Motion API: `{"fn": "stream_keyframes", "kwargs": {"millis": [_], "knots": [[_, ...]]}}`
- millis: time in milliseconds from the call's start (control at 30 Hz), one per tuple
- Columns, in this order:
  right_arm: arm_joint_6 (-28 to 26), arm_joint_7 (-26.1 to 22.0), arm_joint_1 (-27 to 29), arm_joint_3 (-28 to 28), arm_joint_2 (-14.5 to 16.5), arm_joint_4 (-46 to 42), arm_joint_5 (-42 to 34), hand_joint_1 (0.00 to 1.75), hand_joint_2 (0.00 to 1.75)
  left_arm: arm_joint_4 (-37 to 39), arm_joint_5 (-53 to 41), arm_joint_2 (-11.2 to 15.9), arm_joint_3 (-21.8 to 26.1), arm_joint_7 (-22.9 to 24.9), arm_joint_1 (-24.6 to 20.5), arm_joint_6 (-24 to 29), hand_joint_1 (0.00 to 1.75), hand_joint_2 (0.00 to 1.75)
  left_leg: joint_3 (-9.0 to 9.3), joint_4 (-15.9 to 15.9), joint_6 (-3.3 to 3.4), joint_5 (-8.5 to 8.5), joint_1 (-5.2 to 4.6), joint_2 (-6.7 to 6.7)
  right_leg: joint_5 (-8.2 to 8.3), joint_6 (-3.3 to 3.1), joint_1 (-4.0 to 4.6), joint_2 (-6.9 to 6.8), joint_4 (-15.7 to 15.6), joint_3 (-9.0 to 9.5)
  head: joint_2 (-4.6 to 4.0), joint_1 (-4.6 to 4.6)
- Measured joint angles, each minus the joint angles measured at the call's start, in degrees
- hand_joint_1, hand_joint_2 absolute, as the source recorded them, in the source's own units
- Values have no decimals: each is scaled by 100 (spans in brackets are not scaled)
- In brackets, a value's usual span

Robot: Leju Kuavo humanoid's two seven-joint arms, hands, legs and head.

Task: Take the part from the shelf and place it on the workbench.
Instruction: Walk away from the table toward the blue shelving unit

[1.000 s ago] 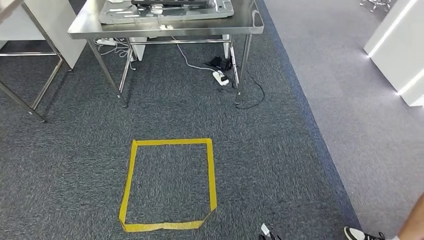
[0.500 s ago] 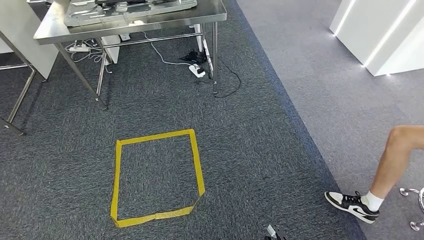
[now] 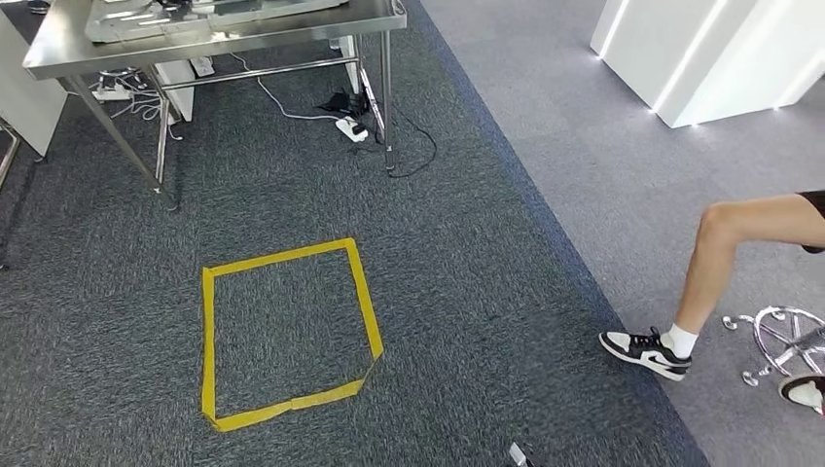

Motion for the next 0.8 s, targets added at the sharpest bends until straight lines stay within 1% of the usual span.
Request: {"fn": "stream_keyframes", "kwargs": {"millis": [33, 67, 100, 133, 167, 200, 233, 267, 300, 333, 367, 400, 433, 467, 500, 533, 567, 600, 633, 667, 700, 733, 767, 800], "knots": [[-1, -3, -2, 27, -2, -4, -9, 0, 0, 0, -4, -1, -1, 1, 11, -1, 0, 0, -84, 24, 12, 47, -8, 58, -158, 11, -6, -22, 302, -46, 0, 0], [-1, -5, -4, 52, -6, -8, -23, 0, 0, 0, -10, -1, -1, 2, 16, -1, 0, 0, -177, 58, 8, 98, -12, 111, -151, 25, -16, -32, 498, -30, 0, 0], [-2, -7, -4, 75, -14, -11, -43, 0, 0, 0, -15, -1, -1, 2, 14, -1, 0, 0, -286, 101, -1, 147, -13, 161, -11, 40, -30, -45, 542, 63, 0, 0], [-3, -9, -4, 96, -22, -11, -64, 0, 0, 0, -21, -1, -1, 3, 8, -2, 0, 0, -397, 155, -18, 191, -12, 205, 186, 55, -47, -70, 418, 240, 0, 0], [-4, -11, -8, 114, -30, -13, -85, 0, 0, 0, -25, 0, -1, 2, 1, -2, 0, 0, -501, 221, -43, 229, -12, 244, 321, 68, -65, -130, 147, 493, 0, 2], [-4, -14, -15, 130, -36, -20, -102, 0, 0, 0, -28, 1, -1, 2, -2, -2, 0, 0, -589, 288, -71, 255, -17, 276, 329, 74, -57, -216, -224, 769, 0, 4], [-4, -20, -26, 141, -40, -28, -113, 0, 0, 0, -31, 2, -1, 2, -1, -3, 0, 0, -648, 344, -102, 276, -24, 308, 257, 50, -42, -286, -555, 986, 0, -3], [-4, -26, -39, 157, -43, -38, -120, 0, 0, 0, -34, 3, -2, 2, -2, -3, 0, 0, -683, 380, -137, 307, -30, 345, 165, 5, -19, -332, -793, 1104, 0, -7], [-4, -33, -45, 176, -49, -46, -125, 0, 0, -1, -36, 2, -2, 2, -2, -3, 0, 0, -703, 390, -173, 348, -28, 386, 123, -58, 14, -332, -921, 1134, 0, -12], [-4, -39, -44, 195, -54, -49, -129, 0, 0, -1, -38, 2, -3, 2, -2, -3, 0, 0, -711, 386, -207, 391, -19, 420, 150, -132, 22, -301, -944, 1093, 0, -17], [-4, -42, -37, 217, -57, -50, -134, 0, 0, -2, -40, 1, -5, 2, -2, -3, 0, 0, -733, 399, -253, 378, -3, 396, 212, -198, 22, -274, -952, 1030, 0, -15], [-5, -43, -29, 238, -61, -51, -142, 0, 0, -2, -42, -2, -6, 0, 1, -5, 0, 0, -770, 467, -295, 256, 11, 319, 282, -252, 19, -245, -963, 972, 0, -24], [-5, -46, -26, 257, -63, -51, -154, 0, 0, -2, -43, -4, -7, -3, 8, -7, 0, 0, -825, 619, -333, 25, 20, 214, 357, -299, 9, -222, -974, 899, 0, -34], [-4, -50, -29, 276, -67, -53, -169, 0, 0, -2, -45, -7, -8, -4, 14, -9, 0, 0, -889, 857, -364, -283, 28, 101, 435, -336, 5, -186, -980, 812, 0, -46], [-4, -56, -34, 293, -70, -55, -187, 0, 0, -2, -48, -9, -8, -5, 21, -12, 0, 0, -944, 1159, -377, -587, 31, 30, 509, -356, 10, -141, -980, 722, 0, -56], [-3, -63, -38, 311, -72, -57, -205, 0, 0, -2, -53, -8, -9, -4, 26, -14, 0, 0, -976, 1475, -380, -796, 33, -2, 586, -368, 16, -91, -978, 626, 0, -60], [-2, -67, -39, 331, -73, -58, -221, 0, 0, -2, -58, -8, -10, -2, 28, -15, 0, 0, -961, 1714, -373, -863, 34, -19, 667, -368, 22, -34, -972, 521, 0, -60], [-2, -69, -36, 349, -73, -59, -238, 0, 0, -2, -63, -7, -11, -2, 28, -17, 0, 0, -891, 1831, -358, -802, 33, -30, 746, -362, 26, 19, -961, 414, 0, -60], [-1, -70, -31, 366, -73, -59, -255, 0, 0, -2, -68, -7, -12, -1, 26, -18, 0, 0, -753, 1794, -337, -650, 32, -43, 820, -353, 28, 68, -948, 311, 0, -60], [-1, -72, -28, 381, -73, -59, -272, 0, 0, -2, -72, -7, -12, -1, 23, -18, 0, 0, -511, 1553, -303, -481, 28, -85, 891, -339, 28, 117, -934, 212, 0, -61], [-1, -74, -28, 398, -73, -63, -287, 0, 0, -2, -76, -3, -12, -1, 18, -18, 0, 0, -190, 1169, -259, -393, 18, -172, 953, -322, 30, 159, -920, 137, 0, -61], [1, -76, -32, 416, -74, -69, -301, 0, 0, -2, -80, 1, -13, -1, 9, -18, 0, 0, 140, 714, -213, -392, 6, -259, 1012, -301, 34, 199, -912, 82, 0, -60], [3, -79, -38, 434, -75, -75, -313, 0, 0, -2, -83, 5, -14, -1, 0, -18, 0, 0, 412, 309, -175, -450, -9, -334, 1080, -273, 35, 236, -915, 44, 0, -59], [5, -83, -44, 452, -76, -82, -321, 0, 0, -2, -85, 9, -15, -1, -10, -17, 0, 0, 562, 53, -146, -514, -27, -370, 1149, -239, 32, 266, -932, 24, 0, -58]]}}
